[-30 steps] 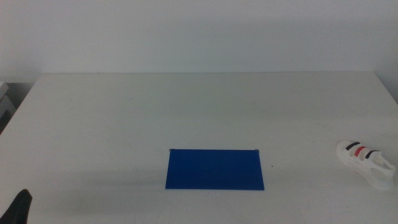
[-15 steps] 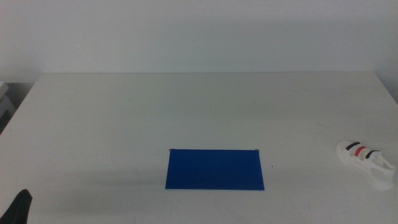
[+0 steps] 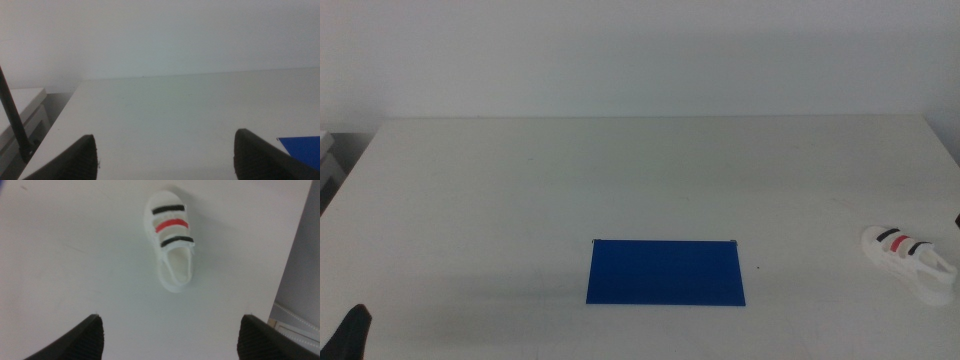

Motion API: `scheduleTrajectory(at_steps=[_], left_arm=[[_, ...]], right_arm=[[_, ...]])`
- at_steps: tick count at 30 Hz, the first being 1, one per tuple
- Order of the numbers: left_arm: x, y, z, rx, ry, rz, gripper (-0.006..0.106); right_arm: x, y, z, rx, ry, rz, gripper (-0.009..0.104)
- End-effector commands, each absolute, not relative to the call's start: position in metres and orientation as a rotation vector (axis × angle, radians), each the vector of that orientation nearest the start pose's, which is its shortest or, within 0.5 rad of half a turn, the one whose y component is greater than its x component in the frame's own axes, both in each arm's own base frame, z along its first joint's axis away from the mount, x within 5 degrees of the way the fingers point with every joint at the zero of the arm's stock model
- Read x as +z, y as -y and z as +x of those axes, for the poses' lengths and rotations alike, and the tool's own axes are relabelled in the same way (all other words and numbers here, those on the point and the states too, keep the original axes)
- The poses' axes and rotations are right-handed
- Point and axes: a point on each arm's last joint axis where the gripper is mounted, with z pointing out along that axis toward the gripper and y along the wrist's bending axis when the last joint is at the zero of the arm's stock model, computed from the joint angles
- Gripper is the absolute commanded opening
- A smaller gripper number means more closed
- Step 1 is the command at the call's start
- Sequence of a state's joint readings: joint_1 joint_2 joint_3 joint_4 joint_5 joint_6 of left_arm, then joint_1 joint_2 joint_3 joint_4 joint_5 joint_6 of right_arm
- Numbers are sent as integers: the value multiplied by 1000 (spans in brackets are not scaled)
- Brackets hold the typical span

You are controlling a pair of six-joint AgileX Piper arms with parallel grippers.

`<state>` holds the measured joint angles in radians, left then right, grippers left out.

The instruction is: Use one arm to grab the shoe from the table and place it on the mat.

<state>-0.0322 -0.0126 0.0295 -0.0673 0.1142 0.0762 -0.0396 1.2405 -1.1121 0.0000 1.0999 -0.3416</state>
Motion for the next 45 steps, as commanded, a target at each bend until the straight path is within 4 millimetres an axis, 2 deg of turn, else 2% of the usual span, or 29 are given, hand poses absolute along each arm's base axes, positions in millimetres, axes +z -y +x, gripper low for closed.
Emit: scheduleTrajectory(at_steps=[1,8,15,24,31,34,37,40,44,45], left_arm=[[199,2,56,-35,-1526,26,94],[199,2,56,-35,-1526,26,94],[199,2,56,-35,-1526,26,94],[199,2,56,-35,-1526,26,94],[199,2,56,-35,-1526,26,94],[199,2,56,-35,-1526,26,94],[199,2,56,-35,-1526,26,94],[199,2,56,-35,-1526,26,94],[199,2,56,-35,-1526,26,94],[199,2,56,-35,-1526,26,94]], right_arm=[[335,19,249,-156,-2631,-432,87],[299,27,283,-137,-2694,-431,87],[267,29,308,-127,-2726,-481,87],[226,31,330,-129,-2763,-614,87],[199,32,344,-120,-2783,-620,85],[190,33,347,-123,-2789,-626,77],[184,33,349,-116,-2805,-629,62],[180,33,348,-106,-2824,-632,39],[190,30,344,-100,-2829,-640,-4],[197,27,342,-103,-2816,-633,-4]])
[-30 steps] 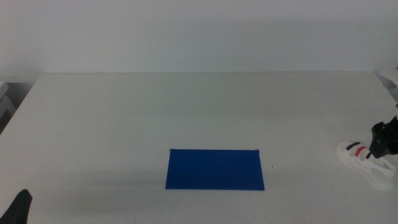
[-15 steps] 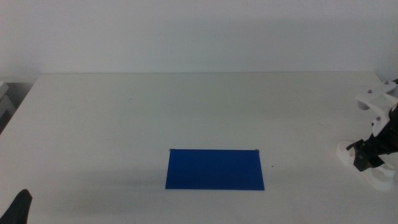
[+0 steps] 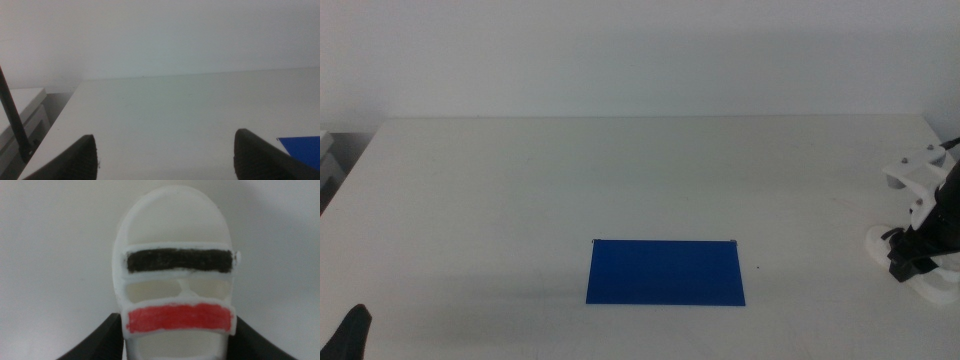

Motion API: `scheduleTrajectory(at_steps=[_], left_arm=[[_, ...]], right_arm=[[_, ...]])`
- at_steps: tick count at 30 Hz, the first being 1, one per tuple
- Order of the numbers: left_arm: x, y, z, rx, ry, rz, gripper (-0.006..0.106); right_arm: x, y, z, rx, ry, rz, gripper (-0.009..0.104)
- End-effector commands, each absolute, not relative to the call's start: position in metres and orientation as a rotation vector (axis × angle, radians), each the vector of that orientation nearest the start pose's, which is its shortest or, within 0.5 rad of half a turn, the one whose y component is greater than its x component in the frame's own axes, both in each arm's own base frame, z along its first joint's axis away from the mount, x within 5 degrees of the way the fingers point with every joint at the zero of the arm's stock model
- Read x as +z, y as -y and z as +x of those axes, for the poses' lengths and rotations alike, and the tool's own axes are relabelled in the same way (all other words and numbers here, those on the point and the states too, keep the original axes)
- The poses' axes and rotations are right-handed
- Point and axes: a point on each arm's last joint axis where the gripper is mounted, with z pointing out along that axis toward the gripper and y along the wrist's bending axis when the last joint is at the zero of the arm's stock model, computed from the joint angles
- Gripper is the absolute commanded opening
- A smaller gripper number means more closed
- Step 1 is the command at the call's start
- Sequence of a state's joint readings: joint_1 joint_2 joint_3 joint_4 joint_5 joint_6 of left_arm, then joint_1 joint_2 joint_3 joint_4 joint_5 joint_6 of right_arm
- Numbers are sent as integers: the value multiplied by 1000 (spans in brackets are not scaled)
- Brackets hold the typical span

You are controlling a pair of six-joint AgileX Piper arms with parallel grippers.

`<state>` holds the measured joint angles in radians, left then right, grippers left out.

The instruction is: Use one arm to grab the shoe from the table and place it on the mat.

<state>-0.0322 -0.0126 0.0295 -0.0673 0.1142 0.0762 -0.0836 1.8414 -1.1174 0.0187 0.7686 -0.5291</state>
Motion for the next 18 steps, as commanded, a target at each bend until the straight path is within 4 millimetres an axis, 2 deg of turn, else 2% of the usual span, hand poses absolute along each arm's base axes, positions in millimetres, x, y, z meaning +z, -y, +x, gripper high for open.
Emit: scheduleTrajectory(at_steps=[1,5,11,15,18], left_arm=[[199,2,56,-35,-1526,26,94],[199,2,56,-35,-1526,26,94],[199,2,56,-35,-1526,26,94],[199,2,56,-35,-1526,26,94],[199,2,56,-35,-1526,26,94]], right_arm=[[203,24,340,-103,-2804,-624,-4],[242,3,333,-105,-2728,-625,-4],[290,-55,333,-43,-2660,-709,-4],[307,-103,336,7,-2614,-767,-4],[308,-140,342,49,-2611,-812,-4]])
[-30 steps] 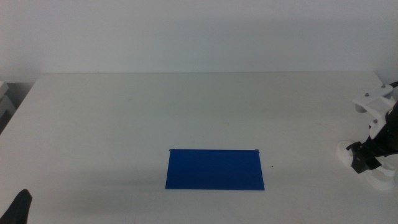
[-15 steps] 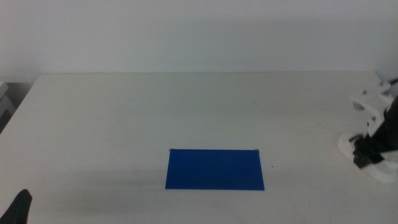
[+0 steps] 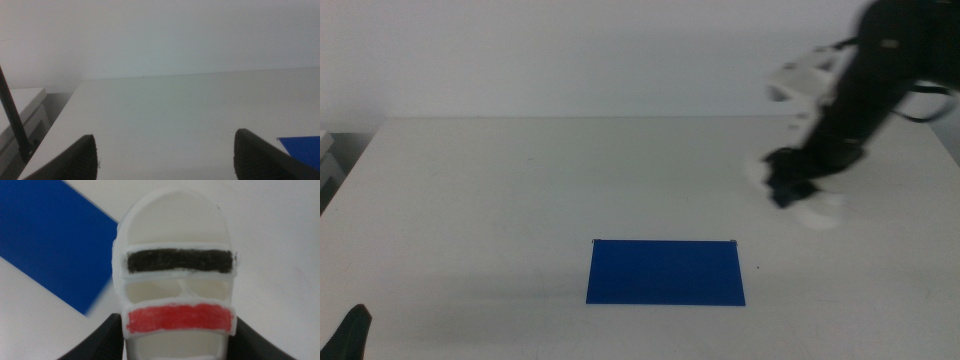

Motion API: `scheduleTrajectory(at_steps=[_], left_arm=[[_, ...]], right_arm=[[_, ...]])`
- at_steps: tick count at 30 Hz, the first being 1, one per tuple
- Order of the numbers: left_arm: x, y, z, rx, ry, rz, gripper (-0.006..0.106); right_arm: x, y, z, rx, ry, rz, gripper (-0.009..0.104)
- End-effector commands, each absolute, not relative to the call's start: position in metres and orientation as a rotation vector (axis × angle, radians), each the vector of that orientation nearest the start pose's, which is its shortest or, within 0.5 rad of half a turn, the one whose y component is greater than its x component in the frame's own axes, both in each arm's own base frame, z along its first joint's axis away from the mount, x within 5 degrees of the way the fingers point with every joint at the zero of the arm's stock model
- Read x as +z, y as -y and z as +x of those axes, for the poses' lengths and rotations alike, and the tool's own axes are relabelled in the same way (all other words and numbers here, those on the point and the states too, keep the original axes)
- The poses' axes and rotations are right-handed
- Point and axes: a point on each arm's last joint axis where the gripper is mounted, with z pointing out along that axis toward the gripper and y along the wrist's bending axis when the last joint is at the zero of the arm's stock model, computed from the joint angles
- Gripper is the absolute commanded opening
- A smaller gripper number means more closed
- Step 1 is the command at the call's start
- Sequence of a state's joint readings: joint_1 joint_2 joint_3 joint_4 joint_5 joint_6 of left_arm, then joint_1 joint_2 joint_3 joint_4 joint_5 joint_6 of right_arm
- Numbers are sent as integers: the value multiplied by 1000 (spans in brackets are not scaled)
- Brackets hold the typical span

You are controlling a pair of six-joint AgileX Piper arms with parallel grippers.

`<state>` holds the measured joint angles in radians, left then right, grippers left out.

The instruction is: Use one arm to grab the shoe from the table and place it on the mat.

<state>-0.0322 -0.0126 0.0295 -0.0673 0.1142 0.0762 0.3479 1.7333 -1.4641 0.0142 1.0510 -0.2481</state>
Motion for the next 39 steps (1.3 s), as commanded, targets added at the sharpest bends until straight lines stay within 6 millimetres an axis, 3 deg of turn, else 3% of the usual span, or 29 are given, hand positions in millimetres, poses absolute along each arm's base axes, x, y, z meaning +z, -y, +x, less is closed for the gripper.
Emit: scheduleTrajectory(at_steps=[1,8,12,20,27,30,39], left_arm=[[199,2,56,-35,-1526,26,94],[199,2,56,-35,-1526,26,94],[199,2,56,-35,-1526,26,94],[199,2,56,-35,-1526,26,94],[199,2,56,-35,-1526,26,94],[199,2,56,-35,-1526,26,94],[199,2,56,-35,-1526,26,94]], right_arm=[[309,-150,344,50,-2606,-823,-4],[299,-228,357,89,-2609,-919,-4],[289,-250,358,73,-2644,-982,-4],[286,-258,357,47,-2600,-1104,-4],[286,-261,355,-18,-2209,-1762,-4],[286,-263,354,-21,-2069,-1926,-4],[286,-264,353,10,-2092,-1893,-4]])
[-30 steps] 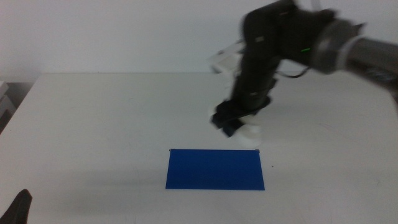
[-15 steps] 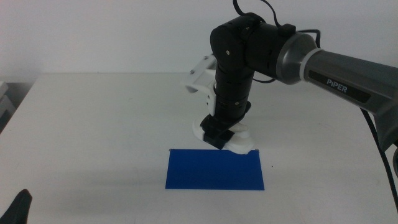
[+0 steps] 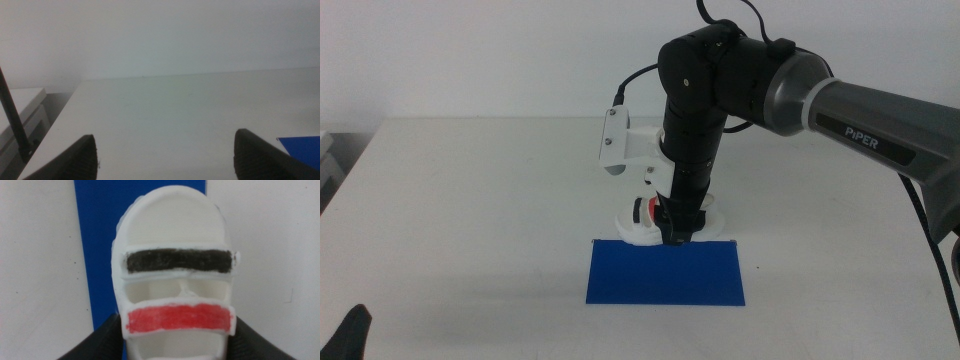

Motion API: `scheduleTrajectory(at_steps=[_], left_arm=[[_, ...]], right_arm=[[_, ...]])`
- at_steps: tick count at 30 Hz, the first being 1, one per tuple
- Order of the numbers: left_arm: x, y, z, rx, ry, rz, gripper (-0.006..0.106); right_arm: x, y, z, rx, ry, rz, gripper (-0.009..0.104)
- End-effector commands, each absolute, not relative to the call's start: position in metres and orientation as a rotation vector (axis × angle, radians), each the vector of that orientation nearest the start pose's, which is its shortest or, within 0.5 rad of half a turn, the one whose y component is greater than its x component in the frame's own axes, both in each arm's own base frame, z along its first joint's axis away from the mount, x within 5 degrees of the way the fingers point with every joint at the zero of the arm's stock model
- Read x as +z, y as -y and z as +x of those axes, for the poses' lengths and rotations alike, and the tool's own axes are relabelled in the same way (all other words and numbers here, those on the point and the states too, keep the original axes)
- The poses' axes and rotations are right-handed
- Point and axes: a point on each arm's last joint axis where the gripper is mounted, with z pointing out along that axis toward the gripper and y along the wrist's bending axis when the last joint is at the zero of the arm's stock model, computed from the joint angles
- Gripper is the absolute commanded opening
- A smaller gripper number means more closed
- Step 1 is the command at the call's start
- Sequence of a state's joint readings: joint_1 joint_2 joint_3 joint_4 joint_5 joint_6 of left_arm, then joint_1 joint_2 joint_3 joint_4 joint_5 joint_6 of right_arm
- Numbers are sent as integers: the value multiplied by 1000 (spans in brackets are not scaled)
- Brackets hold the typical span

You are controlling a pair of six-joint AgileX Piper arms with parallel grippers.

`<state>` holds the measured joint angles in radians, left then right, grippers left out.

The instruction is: Use one arm to grab the shoe from the table and place it on the mat.

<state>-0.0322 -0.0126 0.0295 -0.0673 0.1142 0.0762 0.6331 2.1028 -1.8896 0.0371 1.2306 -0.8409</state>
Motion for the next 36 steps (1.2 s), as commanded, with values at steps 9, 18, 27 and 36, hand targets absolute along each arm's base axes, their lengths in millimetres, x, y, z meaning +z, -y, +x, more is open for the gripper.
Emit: scheduleTrajectory(at_steps=[9,18,27,36], left_arm=[[199,2,56,-35,-1526,26,94],[199,2,56,-35,-1526,26,94],[199,2,56,-35,-1526,26,94],[199,2,56,-35,-1526,26,94]], right_arm=[[255,-272,361,67,-2159,-1918,-4],[227,-277,366,101,-2219,-1938,-4],[223,-278,367,104,-2221,-1935,-2],[223,-279,367,104,-2224,-1921,62]])
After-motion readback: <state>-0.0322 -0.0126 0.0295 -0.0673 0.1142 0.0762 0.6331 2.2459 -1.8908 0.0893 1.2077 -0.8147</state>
